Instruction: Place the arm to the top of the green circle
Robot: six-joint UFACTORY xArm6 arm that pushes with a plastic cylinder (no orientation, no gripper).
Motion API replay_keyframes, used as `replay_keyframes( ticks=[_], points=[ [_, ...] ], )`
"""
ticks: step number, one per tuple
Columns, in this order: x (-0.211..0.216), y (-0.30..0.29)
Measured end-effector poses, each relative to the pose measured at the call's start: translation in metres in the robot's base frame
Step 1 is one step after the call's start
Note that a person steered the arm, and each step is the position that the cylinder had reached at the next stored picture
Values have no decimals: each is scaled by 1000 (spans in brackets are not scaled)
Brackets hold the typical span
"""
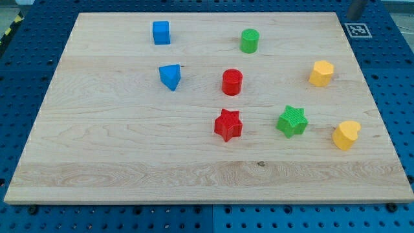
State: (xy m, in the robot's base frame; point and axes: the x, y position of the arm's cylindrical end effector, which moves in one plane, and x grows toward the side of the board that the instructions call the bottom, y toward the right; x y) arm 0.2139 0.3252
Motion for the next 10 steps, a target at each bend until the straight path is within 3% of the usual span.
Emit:
replay_keyframes(
  ticks=[3, 10],
  points=[
    [0, -85],
    [-1, -171]
  ],
)
